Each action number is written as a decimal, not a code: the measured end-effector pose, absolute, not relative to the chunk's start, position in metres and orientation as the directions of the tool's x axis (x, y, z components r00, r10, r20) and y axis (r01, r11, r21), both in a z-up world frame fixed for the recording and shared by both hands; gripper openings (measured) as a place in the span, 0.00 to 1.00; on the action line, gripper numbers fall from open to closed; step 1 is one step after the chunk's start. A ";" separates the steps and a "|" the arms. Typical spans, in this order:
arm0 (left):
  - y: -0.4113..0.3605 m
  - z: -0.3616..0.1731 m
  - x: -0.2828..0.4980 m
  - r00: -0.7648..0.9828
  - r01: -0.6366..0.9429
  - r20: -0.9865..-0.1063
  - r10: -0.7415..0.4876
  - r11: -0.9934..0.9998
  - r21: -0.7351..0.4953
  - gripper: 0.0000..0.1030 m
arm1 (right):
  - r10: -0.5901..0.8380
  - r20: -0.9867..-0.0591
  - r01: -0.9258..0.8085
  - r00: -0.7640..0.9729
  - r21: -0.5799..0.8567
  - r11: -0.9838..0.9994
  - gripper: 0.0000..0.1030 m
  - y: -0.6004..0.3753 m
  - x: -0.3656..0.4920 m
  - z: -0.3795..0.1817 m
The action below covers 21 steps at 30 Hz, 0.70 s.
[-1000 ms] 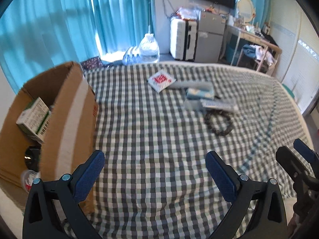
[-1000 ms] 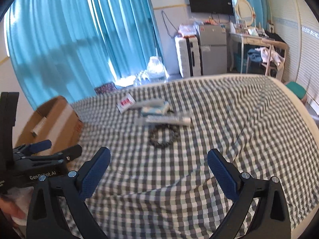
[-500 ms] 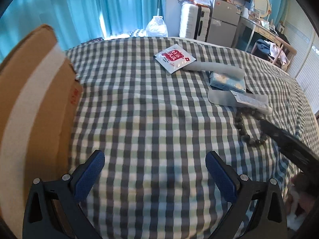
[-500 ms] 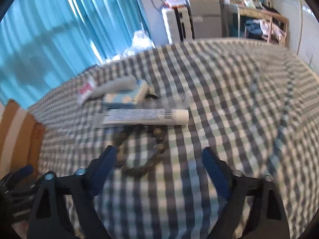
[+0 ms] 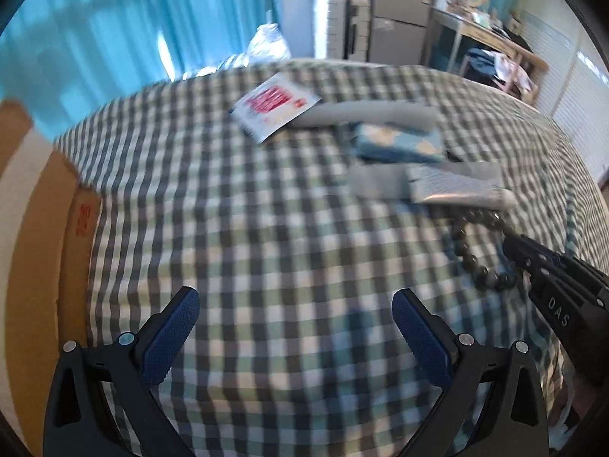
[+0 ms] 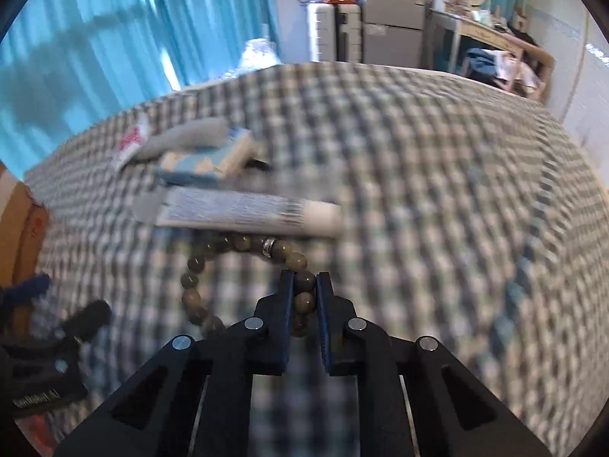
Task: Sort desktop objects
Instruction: 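Grasp the dark bead bracelet with the right tool while the left grasps the toothpaste tube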
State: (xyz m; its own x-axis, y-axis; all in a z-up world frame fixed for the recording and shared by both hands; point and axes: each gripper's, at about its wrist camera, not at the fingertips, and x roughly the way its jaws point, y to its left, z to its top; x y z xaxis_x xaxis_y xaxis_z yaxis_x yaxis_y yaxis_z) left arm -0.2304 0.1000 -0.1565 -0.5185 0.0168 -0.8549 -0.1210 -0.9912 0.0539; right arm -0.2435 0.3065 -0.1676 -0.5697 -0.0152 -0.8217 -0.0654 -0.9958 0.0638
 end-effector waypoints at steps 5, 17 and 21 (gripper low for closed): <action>0.139 -0.135 -0.232 -0.551 -0.213 -0.829 0.098 -0.977 0.026 1.00 | 0.038 -0.812 -0.184 -0.582 0.086 -0.979 0.11 0.354 -0.222 -0.154; 0.238 -0.154 -0.273 -0.511 -0.638 -0.820 0.258 -0.753 0.161 1.00 | -0.006 -0.800 -0.288 -0.600 0.223 -0.931 0.11 0.418 -0.222 -0.148; 0.237 -0.175 -0.287 -0.421 -0.653 -0.868 0.265 -0.752 0.087 0.87 | -0.023 -0.804 -0.275 -0.594 0.229 -0.934 0.11 0.412 -0.226 -0.156</action>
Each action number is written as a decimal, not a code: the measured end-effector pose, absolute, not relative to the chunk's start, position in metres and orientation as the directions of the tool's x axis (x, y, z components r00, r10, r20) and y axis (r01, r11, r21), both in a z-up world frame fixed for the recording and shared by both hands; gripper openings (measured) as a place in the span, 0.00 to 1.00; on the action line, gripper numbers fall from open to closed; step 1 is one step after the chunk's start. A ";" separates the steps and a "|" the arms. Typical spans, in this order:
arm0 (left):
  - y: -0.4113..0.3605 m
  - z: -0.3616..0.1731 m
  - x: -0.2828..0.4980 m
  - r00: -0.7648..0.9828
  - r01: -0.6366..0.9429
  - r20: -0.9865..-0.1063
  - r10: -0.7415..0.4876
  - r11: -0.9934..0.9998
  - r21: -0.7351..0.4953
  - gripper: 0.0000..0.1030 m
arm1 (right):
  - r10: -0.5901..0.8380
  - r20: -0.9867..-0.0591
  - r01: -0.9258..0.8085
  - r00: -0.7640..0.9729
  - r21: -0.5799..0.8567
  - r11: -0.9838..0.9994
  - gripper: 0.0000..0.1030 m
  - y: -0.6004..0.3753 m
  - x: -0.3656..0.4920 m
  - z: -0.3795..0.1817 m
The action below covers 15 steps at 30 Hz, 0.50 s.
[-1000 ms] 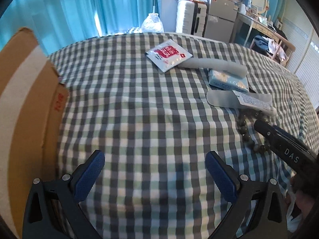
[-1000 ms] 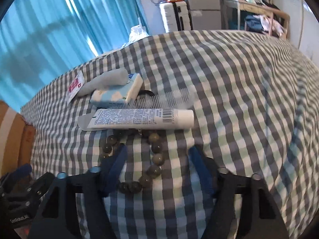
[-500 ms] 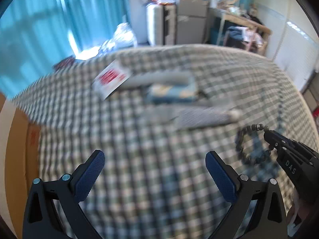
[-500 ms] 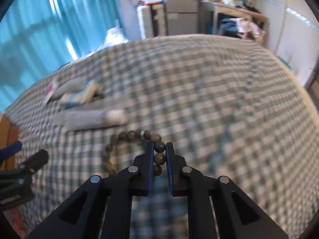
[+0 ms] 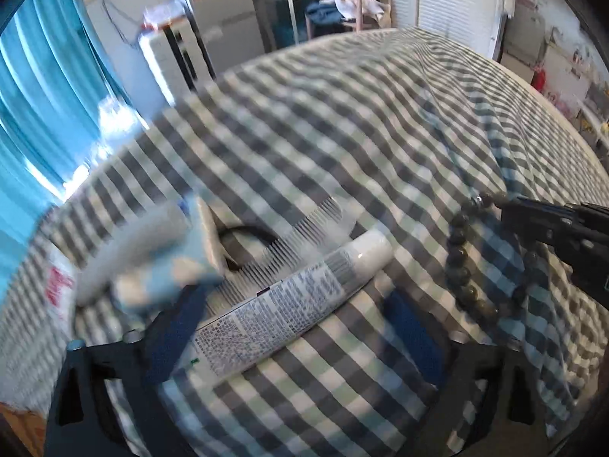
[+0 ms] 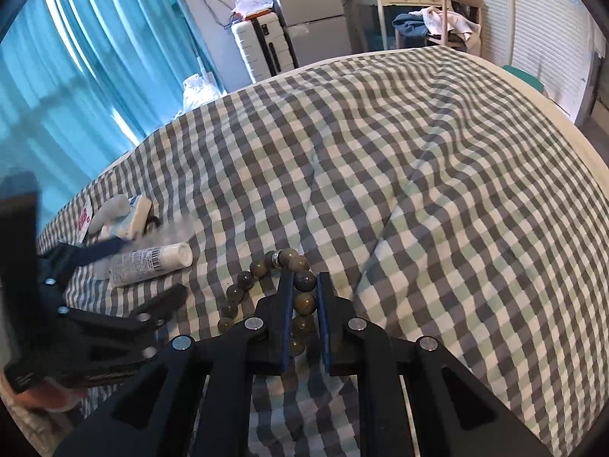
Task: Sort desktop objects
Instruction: 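Grasp the dark bead bracelet with the right tool while the left grasps the toothpaste tube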
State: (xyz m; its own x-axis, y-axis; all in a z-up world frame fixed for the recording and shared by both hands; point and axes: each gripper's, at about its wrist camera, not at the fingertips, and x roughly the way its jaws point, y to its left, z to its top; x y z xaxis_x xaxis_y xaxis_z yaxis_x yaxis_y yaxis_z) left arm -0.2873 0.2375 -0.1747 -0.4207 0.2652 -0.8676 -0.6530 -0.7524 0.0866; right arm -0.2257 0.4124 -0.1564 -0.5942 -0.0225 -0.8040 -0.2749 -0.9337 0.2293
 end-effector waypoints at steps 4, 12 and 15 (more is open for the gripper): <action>0.230 -0.163 -0.271 -0.321 -0.682 -0.879 0.352 -0.730 -0.043 0.68 | -0.036 -0.808 -0.282 -0.588 0.246 -0.928 0.11 0.412 -0.228 -0.160; 0.228 -0.166 -0.252 -0.257 -0.691 -0.913 0.318 -0.720 -0.056 0.70 | -0.050 -0.805 -0.280 -0.591 0.263 -0.923 0.11 0.408 -0.221 -0.156; 0.233 -0.166 -0.264 -0.273 -0.664 -0.909 0.316 -0.745 -0.060 0.73 | -0.060 -0.802 -0.274 -0.594 0.272 -0.922 0.11 0.411 -0.219 -0.155</action>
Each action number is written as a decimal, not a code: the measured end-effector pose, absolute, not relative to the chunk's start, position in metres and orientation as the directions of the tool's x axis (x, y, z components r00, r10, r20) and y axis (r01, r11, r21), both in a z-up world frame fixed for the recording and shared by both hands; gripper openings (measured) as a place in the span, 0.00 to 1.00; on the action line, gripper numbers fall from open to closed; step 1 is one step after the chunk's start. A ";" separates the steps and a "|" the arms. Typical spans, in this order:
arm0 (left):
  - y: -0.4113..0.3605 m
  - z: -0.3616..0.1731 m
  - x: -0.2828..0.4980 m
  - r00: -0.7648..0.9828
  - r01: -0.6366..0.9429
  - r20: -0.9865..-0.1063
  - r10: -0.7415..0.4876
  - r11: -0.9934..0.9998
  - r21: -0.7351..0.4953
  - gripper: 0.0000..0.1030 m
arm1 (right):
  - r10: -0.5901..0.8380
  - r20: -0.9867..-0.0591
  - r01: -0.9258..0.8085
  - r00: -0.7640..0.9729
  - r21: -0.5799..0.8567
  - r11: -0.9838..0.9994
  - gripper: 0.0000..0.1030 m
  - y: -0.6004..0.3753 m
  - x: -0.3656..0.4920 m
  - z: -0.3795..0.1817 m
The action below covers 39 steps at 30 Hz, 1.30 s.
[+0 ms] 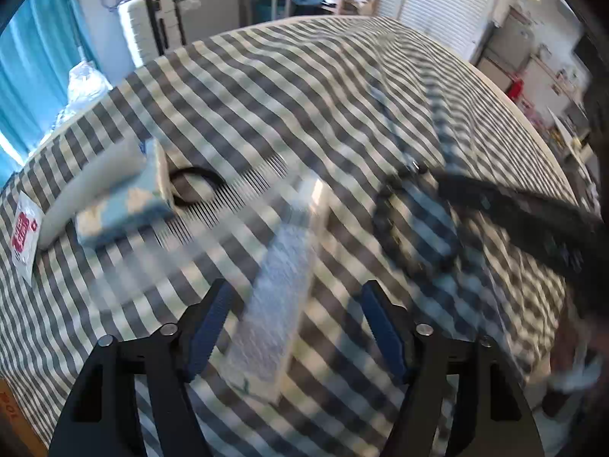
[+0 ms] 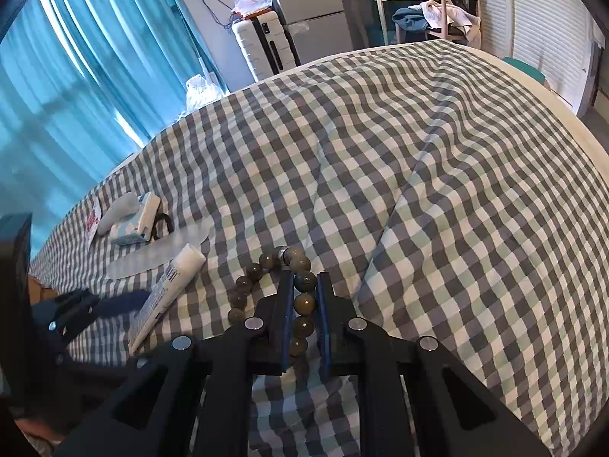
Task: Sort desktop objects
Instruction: 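Grasp the dark bead bracelet with the right tool while the left grasps the toothpaste tube, then carry the tube and bracelet into the cardboard box and open both tools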
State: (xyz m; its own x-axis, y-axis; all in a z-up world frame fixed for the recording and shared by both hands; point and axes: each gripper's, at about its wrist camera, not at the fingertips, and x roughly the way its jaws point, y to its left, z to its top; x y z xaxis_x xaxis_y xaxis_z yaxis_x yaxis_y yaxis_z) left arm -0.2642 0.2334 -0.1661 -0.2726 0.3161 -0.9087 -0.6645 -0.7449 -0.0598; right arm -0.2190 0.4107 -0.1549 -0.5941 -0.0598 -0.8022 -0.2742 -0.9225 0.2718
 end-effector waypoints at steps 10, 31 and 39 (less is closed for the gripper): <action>0.224 -0.166 -0.288 -0.286 -0.468 -0.910 0.300 -0.873 -0.141 0.25 | -0.150 -0.771 -0.244 -0.619 0.370 -0.896 0.11 0.412 -0.223 -0.156; 0.104 -0.102 -0.185 -0.370 -0.302 -0.847 0.381 -0.912 -0.278 0.23 | -0.275 -0.677 -0.020 -0.683 0.394 -0.919 0.11 0.333 -0.157 -0.061; 0.066 -0.014 -0.157 -0.508 -0.307 -0.758 0.410 -0.908 -0.286 0.23 | -0.354 -0.605 0.148 -0.713 0.364 -0.920 0.11 0.269 -0.121 0.005</action>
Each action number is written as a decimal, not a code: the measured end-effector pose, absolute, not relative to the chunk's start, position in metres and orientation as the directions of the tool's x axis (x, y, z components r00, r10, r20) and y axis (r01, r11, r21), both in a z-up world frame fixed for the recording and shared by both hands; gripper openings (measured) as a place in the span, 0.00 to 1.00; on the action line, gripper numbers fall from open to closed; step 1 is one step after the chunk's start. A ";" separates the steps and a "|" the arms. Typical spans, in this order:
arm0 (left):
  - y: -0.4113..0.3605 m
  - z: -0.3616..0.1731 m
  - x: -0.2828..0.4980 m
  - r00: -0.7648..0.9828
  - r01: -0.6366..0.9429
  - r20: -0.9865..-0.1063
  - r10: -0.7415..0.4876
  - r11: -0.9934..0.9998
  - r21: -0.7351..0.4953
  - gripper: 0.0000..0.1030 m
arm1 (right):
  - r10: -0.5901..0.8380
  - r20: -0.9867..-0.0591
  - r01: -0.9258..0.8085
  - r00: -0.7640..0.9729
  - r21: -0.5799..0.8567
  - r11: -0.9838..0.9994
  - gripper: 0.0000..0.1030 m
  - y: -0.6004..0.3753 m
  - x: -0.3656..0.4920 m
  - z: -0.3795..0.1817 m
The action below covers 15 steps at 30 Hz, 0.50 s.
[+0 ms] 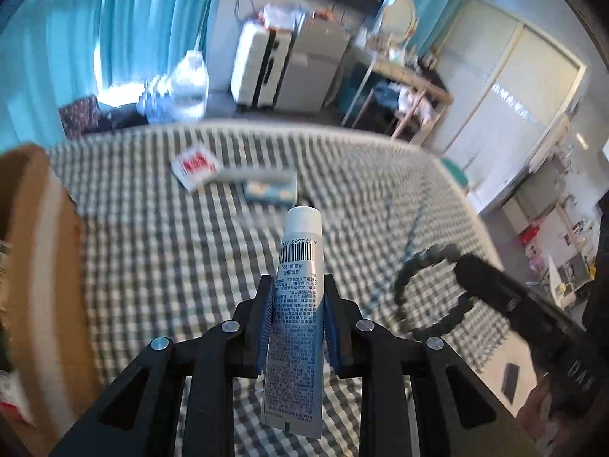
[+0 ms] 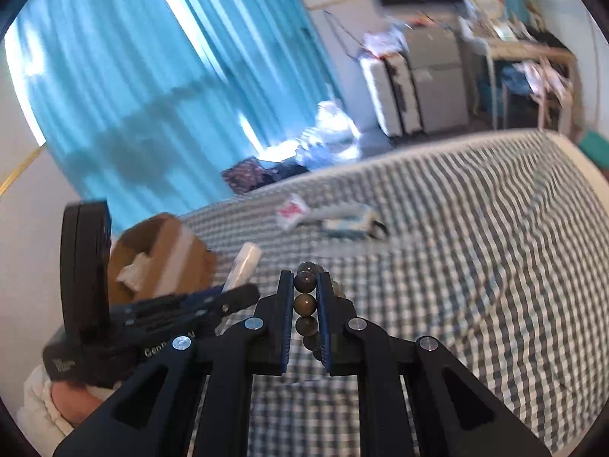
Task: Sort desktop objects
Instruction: 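Carry the tube and bracelet into the cardboard box and open both tools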
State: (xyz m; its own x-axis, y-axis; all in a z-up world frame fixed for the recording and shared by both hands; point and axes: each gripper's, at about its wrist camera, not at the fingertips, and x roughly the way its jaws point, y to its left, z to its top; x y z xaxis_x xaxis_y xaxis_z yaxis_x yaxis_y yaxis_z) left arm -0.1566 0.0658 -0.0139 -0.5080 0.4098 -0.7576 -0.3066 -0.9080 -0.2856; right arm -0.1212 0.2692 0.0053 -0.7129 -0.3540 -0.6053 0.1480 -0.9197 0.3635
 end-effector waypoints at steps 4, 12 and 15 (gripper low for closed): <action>0.040 0.034 -0.147 -0.564 -0.299 -0.723 0.399 -0.915 -0.271 0.24 | -0.408 -0.556 0.244 -0.724 0.348 -0.905 0.11 0.234 -0.108 0.045; -0.025 0.125 -0.137 -0.700 -0.248 -0.654 0.286 -0.957 -0.153 0.24 | -0.492 -0.484 0.410 -0.724 0.272 -0.871 0.11 0.154 -0.100 0.114; -0.061 0.140 -0.133 -0.741 -0.187 -0.641 0.199 -0.978 -0.088 0.24 | -0.526 -0.471 0.474 -0.708 0.236 -0.848 0.11 0.119 -0.103 0.128</action>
